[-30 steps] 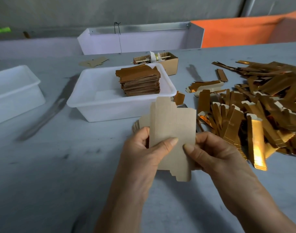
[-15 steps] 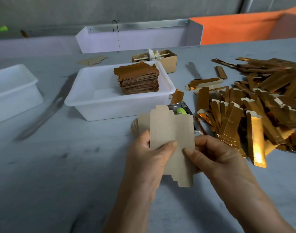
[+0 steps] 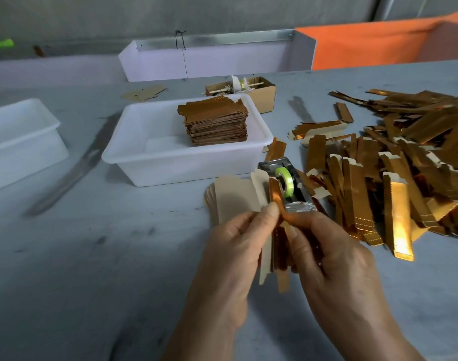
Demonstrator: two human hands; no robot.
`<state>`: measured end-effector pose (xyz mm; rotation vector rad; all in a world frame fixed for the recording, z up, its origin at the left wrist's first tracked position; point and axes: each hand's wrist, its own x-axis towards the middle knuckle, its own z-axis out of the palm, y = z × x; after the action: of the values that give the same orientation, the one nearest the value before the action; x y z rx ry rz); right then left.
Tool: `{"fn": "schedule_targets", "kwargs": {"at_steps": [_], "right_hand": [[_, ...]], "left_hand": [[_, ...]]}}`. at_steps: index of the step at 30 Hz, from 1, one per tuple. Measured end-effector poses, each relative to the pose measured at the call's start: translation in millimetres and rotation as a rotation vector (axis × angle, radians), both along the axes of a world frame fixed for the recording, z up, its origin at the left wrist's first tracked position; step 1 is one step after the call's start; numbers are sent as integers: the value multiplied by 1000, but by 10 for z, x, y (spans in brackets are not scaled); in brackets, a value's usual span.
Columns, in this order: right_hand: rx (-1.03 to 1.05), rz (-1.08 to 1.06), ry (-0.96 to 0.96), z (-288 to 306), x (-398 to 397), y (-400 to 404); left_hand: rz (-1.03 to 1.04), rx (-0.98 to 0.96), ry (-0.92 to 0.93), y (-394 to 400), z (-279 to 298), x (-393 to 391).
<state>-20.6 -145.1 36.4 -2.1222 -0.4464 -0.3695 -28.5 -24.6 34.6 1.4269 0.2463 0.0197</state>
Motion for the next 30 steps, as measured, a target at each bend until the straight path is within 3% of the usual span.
{"fn": "schedule_targets", "kwargs": {"at_steps": [4,8,12,22,24,27,30], "right_hand": [[62,-7,125,13,18,-17],[260,-82,375,-20,81,-82],[520,88,662,2,108,-116],[597,21,672,-15,162,-91],[596,11,650,-8,165,-67],[609,-15,628,2,159,-28],[582,-19,607,7,155,-16]], "left_hand": [[59,71,-20,6,-16,-33],[-48,48,35,-16,-13,-48],[-98,142,27,-32,-11,-64],[116,252,-56,-47,-62,-36],[187,437,-118,-108,-74,-58],[248,1076,-224,-245,-27,-86],[246,1442,-197,-434,50,-120]]}}
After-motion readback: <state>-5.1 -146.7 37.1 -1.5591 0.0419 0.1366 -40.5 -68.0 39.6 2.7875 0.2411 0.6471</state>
